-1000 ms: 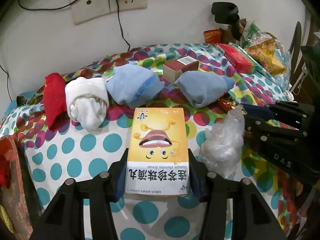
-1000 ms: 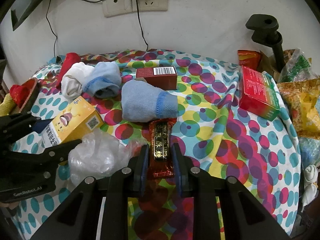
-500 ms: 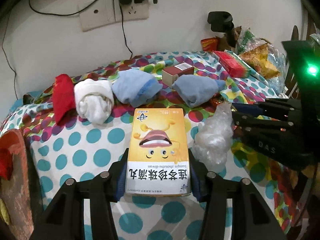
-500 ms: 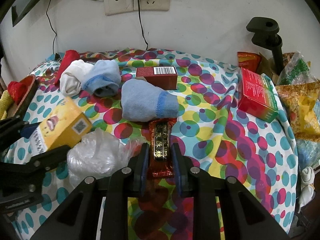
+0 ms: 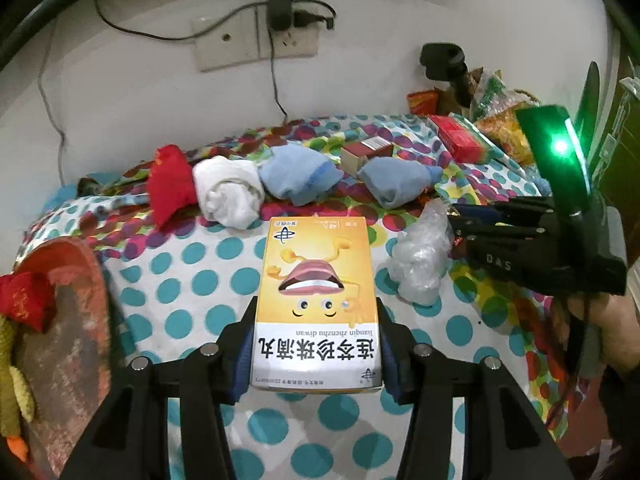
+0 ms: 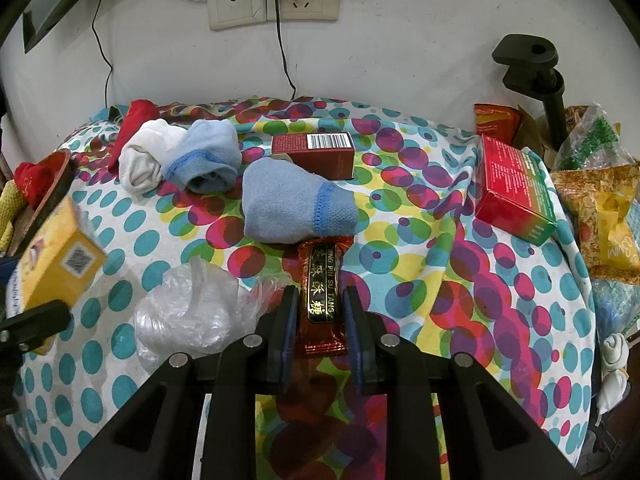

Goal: Organize objects
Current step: 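Lift the yellow box toward the red tray with the left tool while the right tool holds the candy bar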

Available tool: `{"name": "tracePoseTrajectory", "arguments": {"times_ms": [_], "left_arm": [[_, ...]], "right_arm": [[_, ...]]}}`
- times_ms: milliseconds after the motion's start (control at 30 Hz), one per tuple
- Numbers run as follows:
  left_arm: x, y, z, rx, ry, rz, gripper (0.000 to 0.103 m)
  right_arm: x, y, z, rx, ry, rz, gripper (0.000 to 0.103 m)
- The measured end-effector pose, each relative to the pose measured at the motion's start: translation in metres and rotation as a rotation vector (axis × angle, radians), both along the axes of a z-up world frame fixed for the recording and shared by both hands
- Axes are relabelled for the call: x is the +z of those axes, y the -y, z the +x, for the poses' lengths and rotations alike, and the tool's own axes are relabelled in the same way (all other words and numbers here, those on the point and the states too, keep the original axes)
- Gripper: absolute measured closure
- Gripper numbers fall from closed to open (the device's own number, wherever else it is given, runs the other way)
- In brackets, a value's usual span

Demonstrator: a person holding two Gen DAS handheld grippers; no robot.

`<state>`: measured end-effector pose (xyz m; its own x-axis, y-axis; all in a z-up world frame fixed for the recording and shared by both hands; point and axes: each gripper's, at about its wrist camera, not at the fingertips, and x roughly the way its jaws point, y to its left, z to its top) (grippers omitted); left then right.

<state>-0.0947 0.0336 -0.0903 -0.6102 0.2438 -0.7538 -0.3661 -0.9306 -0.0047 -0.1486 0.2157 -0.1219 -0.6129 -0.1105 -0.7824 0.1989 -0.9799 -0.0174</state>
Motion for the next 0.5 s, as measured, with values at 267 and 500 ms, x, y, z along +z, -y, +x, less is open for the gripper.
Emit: {"name": "tracePoseTrajectory", "arguments": {"times_ms": [267, 500], "left_arm": [[0.023, 0.028, 0.015, 0.038, -0.028, -0.011, 0.051], [0.039, 0.068, 0.022, 0.116, -0.055, -0.027, 0.051]], "right_arm": [[0.0, 0.0, 0.0, 0.0, 0.0, 0.002, 0.081], [-0.002, 0.001, 0.0, 0.0, -0.001, 0.002, 0.081]]}}
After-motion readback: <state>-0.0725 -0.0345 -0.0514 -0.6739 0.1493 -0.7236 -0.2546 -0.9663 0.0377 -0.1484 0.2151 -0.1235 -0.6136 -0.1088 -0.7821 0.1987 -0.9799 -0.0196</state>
